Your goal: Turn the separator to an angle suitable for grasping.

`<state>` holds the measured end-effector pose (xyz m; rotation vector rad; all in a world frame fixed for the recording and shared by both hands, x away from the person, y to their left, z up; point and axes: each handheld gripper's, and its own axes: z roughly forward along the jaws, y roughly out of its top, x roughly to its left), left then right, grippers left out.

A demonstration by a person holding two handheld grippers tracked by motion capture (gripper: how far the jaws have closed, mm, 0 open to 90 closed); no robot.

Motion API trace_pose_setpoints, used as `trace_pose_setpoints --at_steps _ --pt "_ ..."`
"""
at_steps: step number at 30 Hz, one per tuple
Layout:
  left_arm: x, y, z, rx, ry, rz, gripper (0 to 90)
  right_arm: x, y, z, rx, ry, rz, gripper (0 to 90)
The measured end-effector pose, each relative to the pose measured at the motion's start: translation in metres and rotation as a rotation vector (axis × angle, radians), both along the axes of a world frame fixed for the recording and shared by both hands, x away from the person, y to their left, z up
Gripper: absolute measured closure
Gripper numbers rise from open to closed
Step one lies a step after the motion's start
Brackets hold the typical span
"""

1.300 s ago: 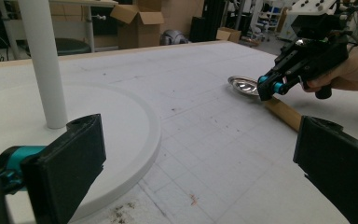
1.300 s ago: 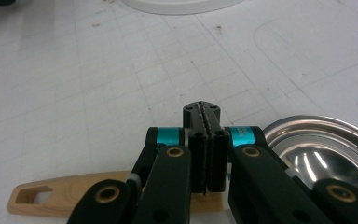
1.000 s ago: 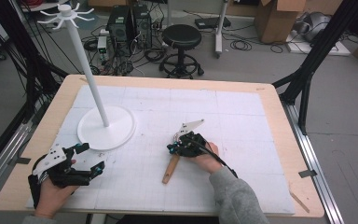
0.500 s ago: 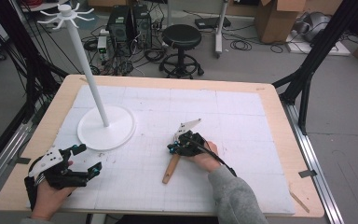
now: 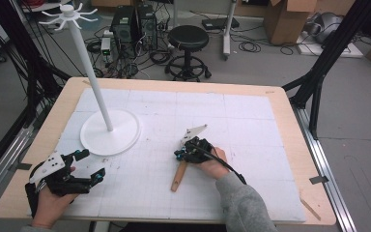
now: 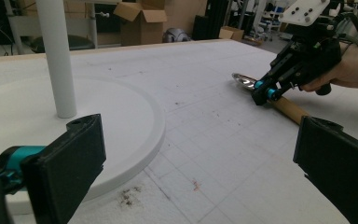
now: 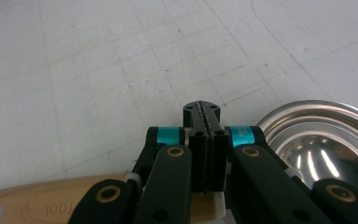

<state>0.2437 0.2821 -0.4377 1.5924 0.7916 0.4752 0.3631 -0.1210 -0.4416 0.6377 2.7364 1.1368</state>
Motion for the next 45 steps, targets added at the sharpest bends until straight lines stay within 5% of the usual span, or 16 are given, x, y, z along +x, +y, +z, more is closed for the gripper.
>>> trace_pose_setpoints --at_steps 17,30,45 --pt "0.001 -0.002 -0.001 0.009 0.01 -0.012 2.6 0.002 -0.002 0.0 -0.011 -0.012 0.03 90.0" --pt "0.002 -0.002 -0.002 0.007 0.018 -0.014 2.6 0.007 -0.011 0.0 -0.002 0.0 -0.032 90.0" --pt "0.004 -0.003 -0.003 0.002 0.021 -0.019 2.7 0.003 -0.019 0.001 -0.013 0.006 -0.039 90.0"
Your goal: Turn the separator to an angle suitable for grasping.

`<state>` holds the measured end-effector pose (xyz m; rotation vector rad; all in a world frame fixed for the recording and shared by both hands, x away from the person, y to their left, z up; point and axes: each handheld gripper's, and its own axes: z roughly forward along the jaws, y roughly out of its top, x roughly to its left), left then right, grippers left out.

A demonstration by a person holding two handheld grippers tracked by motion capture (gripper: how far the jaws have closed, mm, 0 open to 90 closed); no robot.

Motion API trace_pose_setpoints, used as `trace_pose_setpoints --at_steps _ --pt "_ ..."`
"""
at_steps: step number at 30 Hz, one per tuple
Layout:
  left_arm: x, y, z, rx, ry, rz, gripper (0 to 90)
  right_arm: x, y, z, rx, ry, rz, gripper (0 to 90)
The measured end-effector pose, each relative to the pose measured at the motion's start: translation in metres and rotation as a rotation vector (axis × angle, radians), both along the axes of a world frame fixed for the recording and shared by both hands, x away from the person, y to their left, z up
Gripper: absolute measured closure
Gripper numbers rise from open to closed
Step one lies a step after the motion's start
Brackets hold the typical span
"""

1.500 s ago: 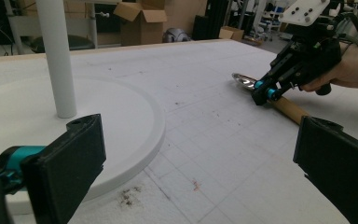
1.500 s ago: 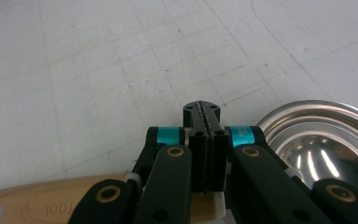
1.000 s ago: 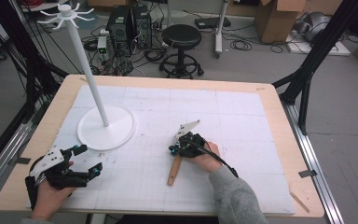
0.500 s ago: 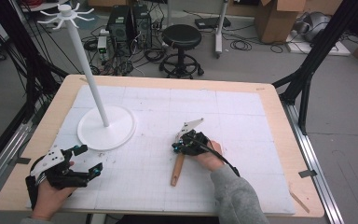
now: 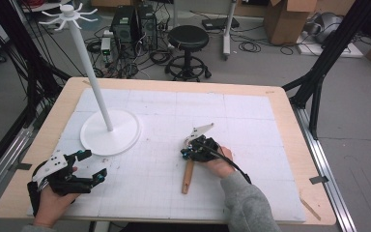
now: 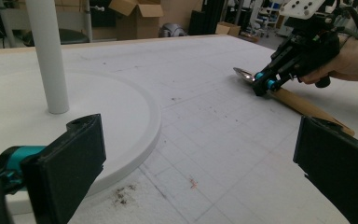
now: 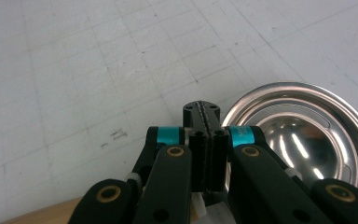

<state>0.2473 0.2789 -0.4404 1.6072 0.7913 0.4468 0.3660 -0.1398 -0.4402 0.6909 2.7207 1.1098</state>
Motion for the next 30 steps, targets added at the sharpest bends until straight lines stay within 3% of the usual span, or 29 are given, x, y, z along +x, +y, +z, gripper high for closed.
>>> trace_pose_setpoints --at_steps 15,30 --pt "0.002 -0.002 0.0 -0.002 0.0 -0.007 2.6 -0.004 -0.024 -0.001 0.015 0.009 -0.025 90.0" --pt "0.004 -0.005 0.001 -0.005 -0.005 -0.016 2.7 -0.016 -0.045 0.0 -0.008 -0.009 -0.053 90.0"
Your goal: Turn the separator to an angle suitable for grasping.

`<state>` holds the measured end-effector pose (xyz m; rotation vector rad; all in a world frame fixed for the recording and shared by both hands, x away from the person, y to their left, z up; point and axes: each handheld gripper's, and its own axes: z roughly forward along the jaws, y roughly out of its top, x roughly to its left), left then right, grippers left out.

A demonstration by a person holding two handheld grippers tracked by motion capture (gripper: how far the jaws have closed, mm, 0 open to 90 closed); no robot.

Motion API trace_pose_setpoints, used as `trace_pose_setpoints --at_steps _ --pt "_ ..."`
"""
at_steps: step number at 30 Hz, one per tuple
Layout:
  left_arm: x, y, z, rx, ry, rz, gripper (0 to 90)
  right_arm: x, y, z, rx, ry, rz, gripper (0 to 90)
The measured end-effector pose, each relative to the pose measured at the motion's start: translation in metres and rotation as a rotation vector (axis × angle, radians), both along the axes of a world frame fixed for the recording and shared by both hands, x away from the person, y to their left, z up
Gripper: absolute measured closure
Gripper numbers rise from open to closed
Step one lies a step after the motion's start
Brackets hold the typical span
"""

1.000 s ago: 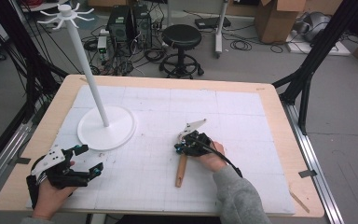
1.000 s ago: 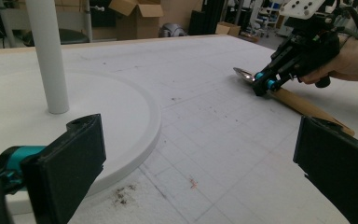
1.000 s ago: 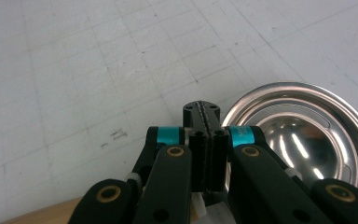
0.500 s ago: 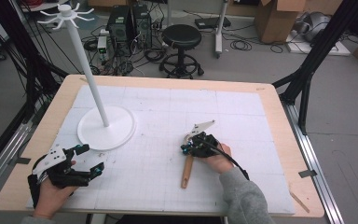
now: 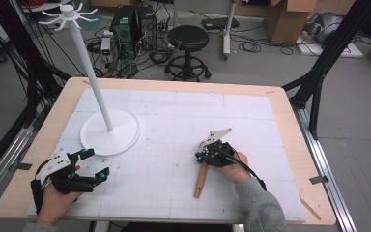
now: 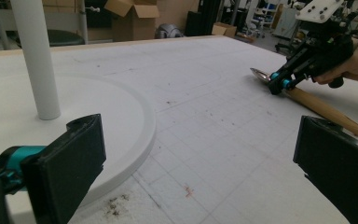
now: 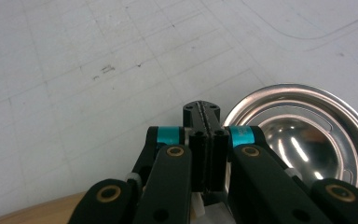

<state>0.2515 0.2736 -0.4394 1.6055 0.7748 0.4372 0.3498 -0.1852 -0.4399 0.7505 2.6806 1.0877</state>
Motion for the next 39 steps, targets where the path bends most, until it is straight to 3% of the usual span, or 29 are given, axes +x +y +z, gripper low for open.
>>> trace_pose_setpoints --at_steps 20,27,33,39 --pt "0.001 -0.001 0.0 0.003 0.0 -0.002 2.6 -0.016 -0.029 0.0 -0.005 -0.002 -0.037 90.0" --pt "0.002 -0.002 0.0 0.004 0.0 -0.004 2.7 -0.016 -0.033 -0.001 0.013 0.013 -0.041 90.0" --pt "0.003 -0.003 0.0 0.005 0.0 -0.006 2.7 -0.017 -0.033 -0.001 0.015 -0.002 -0.044 90.0" --pt "0.005 -0.004 -0.001 0.0 0.0 -0.005 2.7 -0.026 -0.032 0.009 0.063 -0.03 -0.022 90.0"
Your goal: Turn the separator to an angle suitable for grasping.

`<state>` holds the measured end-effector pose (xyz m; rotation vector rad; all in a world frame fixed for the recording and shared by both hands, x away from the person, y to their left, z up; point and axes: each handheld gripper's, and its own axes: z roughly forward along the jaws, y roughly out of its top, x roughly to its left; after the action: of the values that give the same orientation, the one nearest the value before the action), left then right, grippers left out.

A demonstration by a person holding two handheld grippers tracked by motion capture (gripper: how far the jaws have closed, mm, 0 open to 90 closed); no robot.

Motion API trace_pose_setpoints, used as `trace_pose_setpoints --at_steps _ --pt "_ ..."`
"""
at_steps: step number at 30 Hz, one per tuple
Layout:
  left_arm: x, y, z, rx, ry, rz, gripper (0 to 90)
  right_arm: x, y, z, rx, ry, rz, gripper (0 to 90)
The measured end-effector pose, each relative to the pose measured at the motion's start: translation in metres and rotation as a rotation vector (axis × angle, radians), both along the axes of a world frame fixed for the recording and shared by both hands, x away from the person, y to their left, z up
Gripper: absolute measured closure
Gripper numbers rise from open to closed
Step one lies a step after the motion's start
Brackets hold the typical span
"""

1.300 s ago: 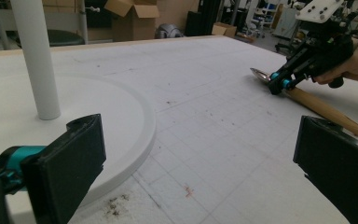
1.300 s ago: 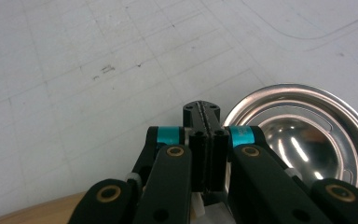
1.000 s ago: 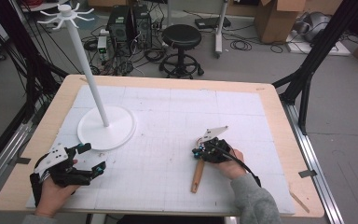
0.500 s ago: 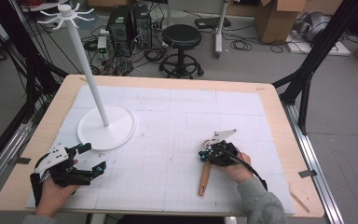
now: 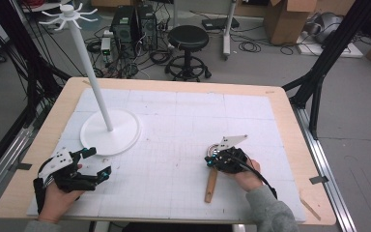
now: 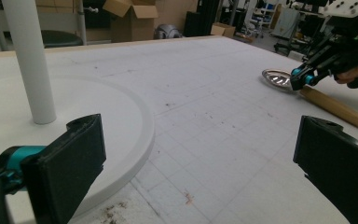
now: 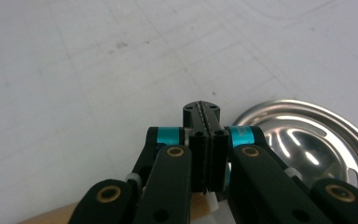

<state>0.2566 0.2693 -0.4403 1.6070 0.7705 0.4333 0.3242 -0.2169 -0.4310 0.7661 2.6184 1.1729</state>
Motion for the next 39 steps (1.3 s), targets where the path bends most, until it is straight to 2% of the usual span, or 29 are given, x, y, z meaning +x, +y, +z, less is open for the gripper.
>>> trace_pose_setpoints --at_steps 5,8,15,20,28,39 --pt "0.001 -0.001 0.001 -0.002 -0.01 0.001 2.7 -0.009 -0.006 0.009 0.047 -0.014 -0.002 90.0" --pt "0.001 -0.001 0.001 0.0 -0.01 -0.003 2.6 -0.016 -0.01 0.012 0.059 -0.022 -0.004 90.0" --pt "0.003 -0.002 0.0 -0.005 -0.014 0.003 2.7 -0.028 -0.021 0.008 0.068 -0.024 -0.005 90.0" --pt "0.003 -0.003 0.001 -0.006 -0.015 0.004 2.7 -0.035 -0.029 0.006 0.096 -0.025 -0.001 90.0" --pt "0.004 -0.004 0.001 -0.002 -0.02 0.001 2.6 -0.049 -0.039 0.0 0.094 -0.013 0.02 90.0" --pt "0.005 -0.006 0.001 0.0 -0.019 -0.001 2.7 -0.058 -0.039 -0.006 0.072 0.008 0.057 90.0"
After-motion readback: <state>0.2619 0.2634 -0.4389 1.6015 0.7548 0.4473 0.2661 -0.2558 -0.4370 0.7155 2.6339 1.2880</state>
